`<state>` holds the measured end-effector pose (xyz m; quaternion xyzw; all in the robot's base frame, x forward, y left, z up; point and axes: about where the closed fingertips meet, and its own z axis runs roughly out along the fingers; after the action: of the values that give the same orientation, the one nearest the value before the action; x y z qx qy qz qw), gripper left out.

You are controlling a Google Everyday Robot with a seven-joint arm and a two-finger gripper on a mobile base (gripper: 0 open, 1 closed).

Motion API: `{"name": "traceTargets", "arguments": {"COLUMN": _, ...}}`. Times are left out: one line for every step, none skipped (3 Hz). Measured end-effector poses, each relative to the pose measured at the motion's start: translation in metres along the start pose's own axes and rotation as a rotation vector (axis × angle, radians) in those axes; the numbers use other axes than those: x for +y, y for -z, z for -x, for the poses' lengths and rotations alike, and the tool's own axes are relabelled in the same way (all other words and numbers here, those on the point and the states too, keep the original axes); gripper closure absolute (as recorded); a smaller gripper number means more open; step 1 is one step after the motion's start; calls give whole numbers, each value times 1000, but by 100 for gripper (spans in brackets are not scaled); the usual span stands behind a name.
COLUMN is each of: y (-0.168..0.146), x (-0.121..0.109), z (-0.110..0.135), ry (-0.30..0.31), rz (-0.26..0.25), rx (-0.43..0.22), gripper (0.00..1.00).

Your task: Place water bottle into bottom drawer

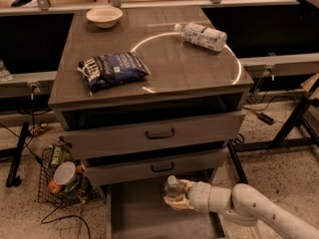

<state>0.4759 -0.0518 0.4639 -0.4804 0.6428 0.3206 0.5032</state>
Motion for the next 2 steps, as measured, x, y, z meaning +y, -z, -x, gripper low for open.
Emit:
{"name": "traceTargets", "arguments": {"y": 3, "x": -15, "z": -84, "ry": 46, "rz": -7, "rx": 84, "gripper": 100}}
{"name": "traceTargets", "arguments": {"y": 2, "x": -39, "z": -156, "ry": 39, "rz": 7, "rx": 88, "gripper": 100}}
